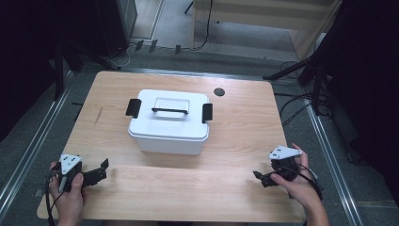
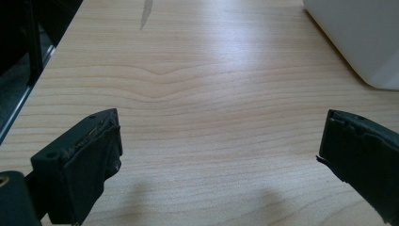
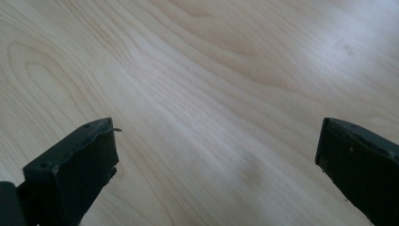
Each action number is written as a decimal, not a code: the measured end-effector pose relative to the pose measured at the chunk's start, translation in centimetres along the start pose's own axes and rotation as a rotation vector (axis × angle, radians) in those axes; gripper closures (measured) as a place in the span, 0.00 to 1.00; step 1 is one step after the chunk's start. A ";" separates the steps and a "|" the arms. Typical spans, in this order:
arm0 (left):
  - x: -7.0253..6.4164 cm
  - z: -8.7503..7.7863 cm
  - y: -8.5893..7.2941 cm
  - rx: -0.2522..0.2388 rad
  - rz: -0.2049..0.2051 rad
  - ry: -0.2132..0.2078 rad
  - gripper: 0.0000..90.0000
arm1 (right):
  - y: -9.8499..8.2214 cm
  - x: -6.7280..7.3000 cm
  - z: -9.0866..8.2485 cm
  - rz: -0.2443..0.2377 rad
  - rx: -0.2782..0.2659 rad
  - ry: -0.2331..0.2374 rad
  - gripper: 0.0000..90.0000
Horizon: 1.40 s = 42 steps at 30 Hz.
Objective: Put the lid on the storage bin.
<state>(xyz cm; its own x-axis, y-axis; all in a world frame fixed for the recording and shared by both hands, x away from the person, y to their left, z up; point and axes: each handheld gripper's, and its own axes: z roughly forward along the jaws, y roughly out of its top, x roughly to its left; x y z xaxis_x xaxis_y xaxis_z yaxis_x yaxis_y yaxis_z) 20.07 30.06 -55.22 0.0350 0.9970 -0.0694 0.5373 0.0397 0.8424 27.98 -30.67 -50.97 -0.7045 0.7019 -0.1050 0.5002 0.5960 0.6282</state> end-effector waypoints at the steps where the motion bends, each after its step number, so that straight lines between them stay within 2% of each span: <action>1: 0.0 0.0 0.0 0.000 0.002 0.001 0.00 | -0.4 0.0 0.1 0.002 -0.001 -0.002 0.00; 9: -0.1 0.0 0.0 -0.001 0.008 0.004 0.00 | -2.8 0.0 0.0 0.054 -0.018 -0.018 0.00; 12: -0.1 0.0 0.0 0.000 0.009 0.006 0.00 | -3.9 -0.3 -0.3 0.105 -0.056 -0.024 0.00; 17: -0.1 0.0 0.0 0.000 0.010 0.005 0.00 | -5.1 -0.1 -0.5 0.147 -0.095 -0.048 0.02; 20: -0.1 -0.1 0.0 0.003 0.011 0.005 0.00 | -5.3 0.1 -0.4 0.155 -0.108 -0.059 0.02; 22: -0.1 -0.1 0.0 0.002 0.010 0.006 0.00 | -5.5 0.4 -0.6 0.176 -0.150 -0.071 0.02; 23: -0.1 0.0 0.0 -0.001 0.009 0.005 0.00 | -5.5 0.4 -0.6 0.176 -0.150 -0.071 0.02; 24: -0.1 0.0 0.0 0.000 0.009 0.005 0.00 | -5.6 0.5 -0.6 0.193 -0.178 -0.081 0.02; 28: -0.1 0.0 0.0 0.002 0.010 0.005 0.00 | -5.9 0.6 -0.5 0.210 -0.199 -0.092 0.02; 32: -0.1 0.0 0.0 0.003 0.011 0.003 0.00 | -6.6 0.7 -0.4 0.259 -0.224 -0.092 0.03; 34: -0.2 0.0 0.0 0.003 0.013 0.007 0.00 | -6.7 1.0 -0.6 0.256 -0.247 -0.098 0.03; 37: -0.2 0.0 0.0 0.003 0.012 0.008 0.00 | -6.7 1.1 -0.6 0.252 -0.237 -0.120 0.03; 42: -0.2 0.0 0.0 0.008 0.012 0.008 0.00 | -6.7 1.0 -0.5 0.271 -0.229 -0.124 0.03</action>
<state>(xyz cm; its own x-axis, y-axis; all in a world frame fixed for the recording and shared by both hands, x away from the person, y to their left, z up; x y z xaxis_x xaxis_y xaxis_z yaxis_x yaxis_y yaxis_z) 20.10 29.91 -55.21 0.0351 0.9979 -0.0550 0.5434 0.0271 0.8390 23.69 -34.15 -54.85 -0.4889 0.8723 0.0049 0.5248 0.2897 0.8004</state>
